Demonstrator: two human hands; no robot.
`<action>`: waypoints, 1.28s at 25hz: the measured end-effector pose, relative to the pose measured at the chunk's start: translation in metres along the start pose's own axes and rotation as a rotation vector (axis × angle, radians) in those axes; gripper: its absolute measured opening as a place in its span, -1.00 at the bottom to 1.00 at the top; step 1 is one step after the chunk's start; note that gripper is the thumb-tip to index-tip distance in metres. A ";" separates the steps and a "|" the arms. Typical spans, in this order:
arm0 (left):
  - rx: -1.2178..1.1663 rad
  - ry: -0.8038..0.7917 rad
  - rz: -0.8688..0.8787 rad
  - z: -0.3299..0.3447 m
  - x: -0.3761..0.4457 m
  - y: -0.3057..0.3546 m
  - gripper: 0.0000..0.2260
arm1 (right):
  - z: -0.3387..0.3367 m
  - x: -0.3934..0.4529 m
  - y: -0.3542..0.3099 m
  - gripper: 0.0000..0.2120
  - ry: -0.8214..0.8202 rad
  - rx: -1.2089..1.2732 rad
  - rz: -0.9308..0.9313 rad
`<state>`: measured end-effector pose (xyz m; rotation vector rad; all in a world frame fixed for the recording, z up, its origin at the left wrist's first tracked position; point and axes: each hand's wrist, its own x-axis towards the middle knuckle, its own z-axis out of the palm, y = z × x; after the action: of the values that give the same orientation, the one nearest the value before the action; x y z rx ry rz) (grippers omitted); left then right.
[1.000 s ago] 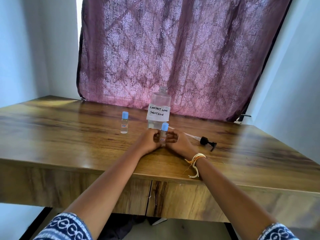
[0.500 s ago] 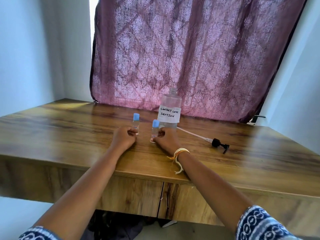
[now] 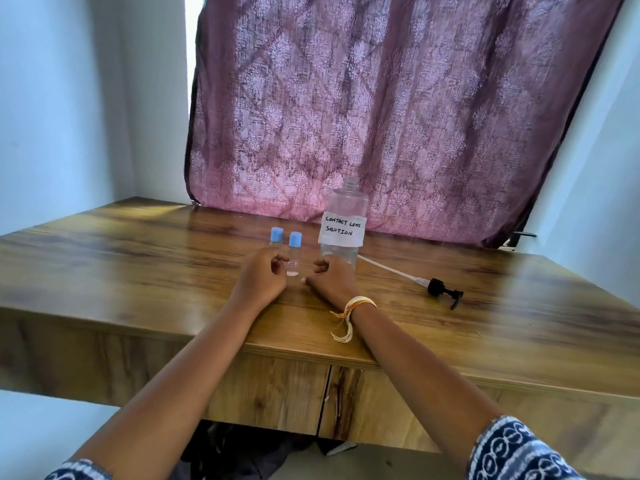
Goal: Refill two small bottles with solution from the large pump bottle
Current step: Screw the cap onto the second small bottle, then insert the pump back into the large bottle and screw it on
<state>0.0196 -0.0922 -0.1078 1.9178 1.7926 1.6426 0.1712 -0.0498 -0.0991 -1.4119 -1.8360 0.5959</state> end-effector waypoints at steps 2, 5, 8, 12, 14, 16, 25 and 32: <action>-0.046 -0.033 0.046 0.011 -0.003 0.014 -0.84 | -0.028 -0.008 0.015 -0.75 0.045 -0.034 0.032; -0.117 -0.115 0.034 0.045 -0.004 0.042 -0.84 | -0.077 -0.022 0.037 -0.87 0.160 -0.062 0.153; -0.190 -0.104 -0.021 0.077 -0.002 0.066 -0.85 | -0.118 -0.032 0.059 -0.77 0.342 -0.174 0.263; -0.167 -0.056 -0.003 0.092 -0.002 0.070 -0.87 | -0.135 -0.034 0.078 -0.57 0.398 -0.453 0.291; -0.171 -0.063 0.038 0.091 -0.001 0.065 -0.88 | -0.136 -0.028 0.084 -0.58 0.381 -0.554 0.271; -0.162 -0.031 0.074 0.086 0.000 0.060 -0.89 | -0.135 -0.021 0.087 -0.64 0.373 -0.620 0.261; -0.131 0.063 0.168 0.082 -0.001 0.065 -0.88 | -0.138 -0.013 0.092 -0.78 0.415 -0.624 0.213; -0.133 0.050 0.230 0.080 -0.008 0.073 -0.90 | -0.148 -0.009 0.072 -0.84 0.523 0.127 0.153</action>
<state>0.1264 -0.0755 -0.1007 2.1057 1.4812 1.8419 0.3319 -0.0484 -0.0623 -1.4625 -1.2665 0.3628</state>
